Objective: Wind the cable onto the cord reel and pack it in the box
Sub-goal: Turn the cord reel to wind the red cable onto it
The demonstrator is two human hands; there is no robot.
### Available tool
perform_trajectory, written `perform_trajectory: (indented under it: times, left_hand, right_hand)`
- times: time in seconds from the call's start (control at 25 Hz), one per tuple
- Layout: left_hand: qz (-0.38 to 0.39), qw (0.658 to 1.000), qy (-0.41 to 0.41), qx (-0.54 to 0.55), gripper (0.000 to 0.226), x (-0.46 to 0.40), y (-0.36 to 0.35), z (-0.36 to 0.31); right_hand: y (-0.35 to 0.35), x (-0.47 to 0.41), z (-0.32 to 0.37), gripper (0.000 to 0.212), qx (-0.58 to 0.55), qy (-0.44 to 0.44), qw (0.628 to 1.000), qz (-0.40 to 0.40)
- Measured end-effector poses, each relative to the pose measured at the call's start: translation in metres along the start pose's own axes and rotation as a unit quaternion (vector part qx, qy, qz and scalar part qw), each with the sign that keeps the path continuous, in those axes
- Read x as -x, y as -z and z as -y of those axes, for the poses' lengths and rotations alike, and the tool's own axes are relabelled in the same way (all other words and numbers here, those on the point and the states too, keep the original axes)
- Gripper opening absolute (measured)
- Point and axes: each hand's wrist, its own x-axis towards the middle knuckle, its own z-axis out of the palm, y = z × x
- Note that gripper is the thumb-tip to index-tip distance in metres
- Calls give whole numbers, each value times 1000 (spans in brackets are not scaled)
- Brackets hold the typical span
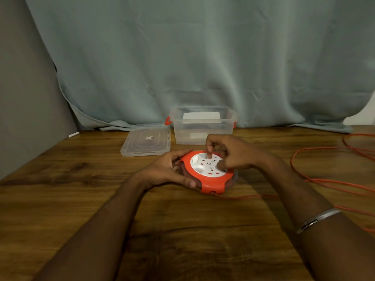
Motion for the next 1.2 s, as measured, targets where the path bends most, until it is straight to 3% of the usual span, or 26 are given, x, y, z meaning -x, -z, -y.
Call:
perform_trajectory:
  times: [0.12, 0.4, 0.76, 1.0, 1.2]
  left_hand:
    - [1, 1000, 1, -2, 124, -2, 2, 4]
    - [-3, 1000, 2, -10, 124, -4, 3, 4]
    - [-7, 1000, -1, -13, 128, -2, 2, 4]
    - [-2, 1000, -4, -10, 127, -1, 2, 5]
    - [-2, 1000, -10, -8, 131, -1, 1, 6]
  right_hand:
    - [3, 0, -8, 44, -34, 12, 999, 38]
    - [6, 1, -11, 38, -51, -8, 997, 54]
    - [-1, -1, -6, 38, 11, -9, 999, 36]
    - [-15, -4, 4, 56, 46, -18, 999, -19]
    - [-14, -4, 9, 55, 63, -27, 997, -46]
